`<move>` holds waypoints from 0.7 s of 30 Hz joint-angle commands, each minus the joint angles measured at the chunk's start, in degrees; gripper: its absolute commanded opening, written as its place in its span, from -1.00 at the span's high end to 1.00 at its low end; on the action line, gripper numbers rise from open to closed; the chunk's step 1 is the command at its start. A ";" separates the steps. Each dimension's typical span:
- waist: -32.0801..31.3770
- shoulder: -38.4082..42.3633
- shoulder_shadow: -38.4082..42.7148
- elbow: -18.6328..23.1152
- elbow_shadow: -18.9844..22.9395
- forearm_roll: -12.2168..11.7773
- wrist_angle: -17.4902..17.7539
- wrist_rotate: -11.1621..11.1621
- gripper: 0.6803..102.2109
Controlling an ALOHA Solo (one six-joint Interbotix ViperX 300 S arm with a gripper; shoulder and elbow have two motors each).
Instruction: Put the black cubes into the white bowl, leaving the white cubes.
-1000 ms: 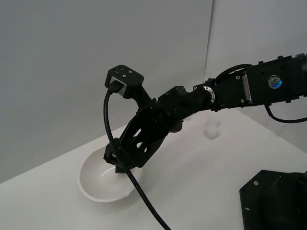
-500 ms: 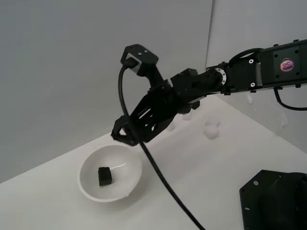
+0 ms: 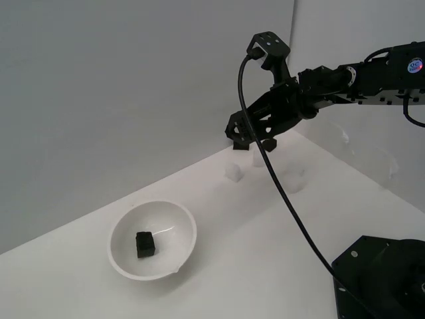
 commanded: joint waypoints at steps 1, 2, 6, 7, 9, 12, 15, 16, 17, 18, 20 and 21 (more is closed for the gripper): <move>3.43 -0.79 -0.53 -0.09 -0.18 -0.09 0.00 0.79 -0.41; 4.39 -1.67 -1.41 -0.09 -0.18 -0.09 0.00 1.14 -0.41; 7.03 -5.45 -5.19 -0.44 -0.70 -0.18 -0.09 2.46 -0.41; 7.65 -6.50 -6.15 -0.53 -0.88 -0.18 0.00 2.72 -0.42; 8.88 -8.53 -8.26 -0.88 -1.14 -0.18 -0.09 2.99 -0.55; 10.20 -11.25 -10.90 -1.58 -1.85 -0.18 -0.09 3.43 -0.97; 10.28 -13.45 -13.01 -2.64 -2.99 -0.18 -1.14 4.48 -0.95; 10.28 -13.89 -13.54 -2.99 -3.25 -0.18 -1.85 4.66 -0.95; 10.46 -14.33 -13.89 -3.25 -3.52 -0.09 -2.55 4.66 -0.95; 10.72 -14.59 -14.24 -3.34 -3.60 -0.09 -3.34 4.75 -0.95; 11.43 -15.03 -14.68 -3.25 -3.60 -0.18 -4.83 5.01 -0.95; 11.69 -15.29 -14.85 -3.34 -3.60 -0.18 -5.71 5.10 -0.95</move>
